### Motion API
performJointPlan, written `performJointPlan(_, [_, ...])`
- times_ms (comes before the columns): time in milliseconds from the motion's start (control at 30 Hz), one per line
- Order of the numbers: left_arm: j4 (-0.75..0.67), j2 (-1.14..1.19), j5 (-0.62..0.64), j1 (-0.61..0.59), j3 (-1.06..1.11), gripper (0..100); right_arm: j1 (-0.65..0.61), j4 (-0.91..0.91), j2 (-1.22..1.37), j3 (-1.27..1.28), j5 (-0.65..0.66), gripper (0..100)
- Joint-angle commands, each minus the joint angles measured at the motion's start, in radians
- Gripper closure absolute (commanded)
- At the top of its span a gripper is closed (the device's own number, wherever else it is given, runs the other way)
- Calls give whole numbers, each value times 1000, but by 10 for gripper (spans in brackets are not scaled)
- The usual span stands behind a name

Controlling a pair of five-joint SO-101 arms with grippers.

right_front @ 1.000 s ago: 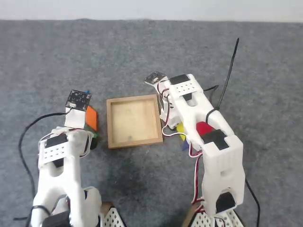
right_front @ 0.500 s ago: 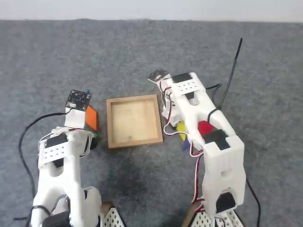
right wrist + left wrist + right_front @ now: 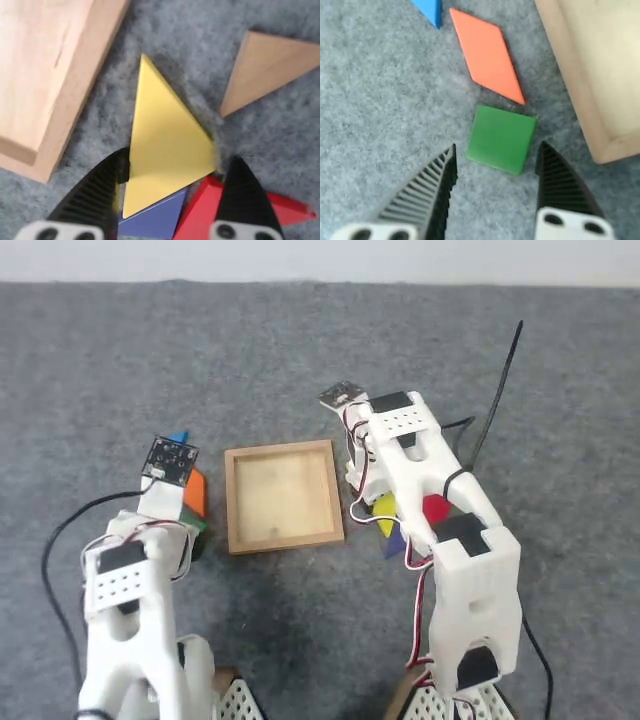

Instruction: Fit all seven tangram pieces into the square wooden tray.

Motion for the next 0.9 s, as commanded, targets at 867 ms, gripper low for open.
performJointPlan(867, [5,-71,-18,-3,5,750,-2,36,-140,-94,-46,695])
